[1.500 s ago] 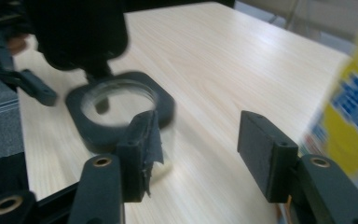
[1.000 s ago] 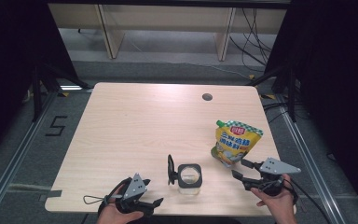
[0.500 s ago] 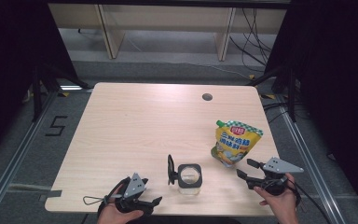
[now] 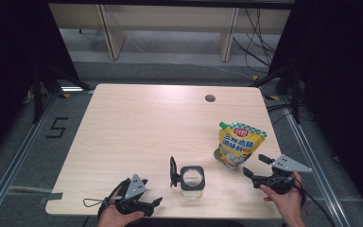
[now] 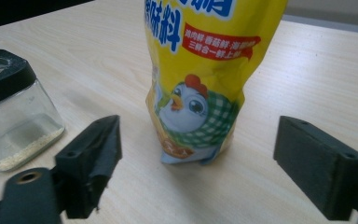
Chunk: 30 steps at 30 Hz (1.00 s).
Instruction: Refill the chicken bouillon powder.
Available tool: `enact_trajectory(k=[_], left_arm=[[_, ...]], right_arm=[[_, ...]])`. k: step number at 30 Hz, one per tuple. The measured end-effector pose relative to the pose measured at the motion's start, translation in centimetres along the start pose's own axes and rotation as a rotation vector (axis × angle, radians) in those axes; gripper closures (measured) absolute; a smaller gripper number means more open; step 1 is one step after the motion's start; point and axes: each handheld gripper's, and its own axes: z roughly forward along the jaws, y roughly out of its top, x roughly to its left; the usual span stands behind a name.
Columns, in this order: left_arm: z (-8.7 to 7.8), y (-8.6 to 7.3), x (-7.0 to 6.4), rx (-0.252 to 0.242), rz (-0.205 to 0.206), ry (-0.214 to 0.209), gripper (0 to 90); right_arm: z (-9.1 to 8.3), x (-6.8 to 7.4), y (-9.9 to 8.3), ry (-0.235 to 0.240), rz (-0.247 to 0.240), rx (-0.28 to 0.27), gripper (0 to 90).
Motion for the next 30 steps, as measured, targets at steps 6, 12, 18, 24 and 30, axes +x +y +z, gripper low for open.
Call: enact_trajectory(k=[6,12,18,24,30], left_arm=[[0.3,0.2,0.1,0.007,0.014,-0.008,19.5],[0.1,0.5,0.2,-0.003,0.021,-0.001,19.5],[0.4,0.5,0.2,-0.007,0.049,-0.009,19.5],[0.7,0.7,-0.1,-0.001,0.057,-0.022,19.5],[0.6,0.7,-0.2,-0.006,0.039,-0.008,19.5]], right_arm=[[0.2,0.3,0.0,0.02,-0.016,0.012,15.4],[0.7,0.2,-0.2,0.005,-0.022,0.033,16.3],[1.8,-0.7,-0.2,0.006,-0.042,-0.002,16.2],[2.3,-0.3,0.0,0.041,-0.054,-0.043,18.6],[4.7,-1.2,0.6,0.034,-0.067,-0.067,20.0]])
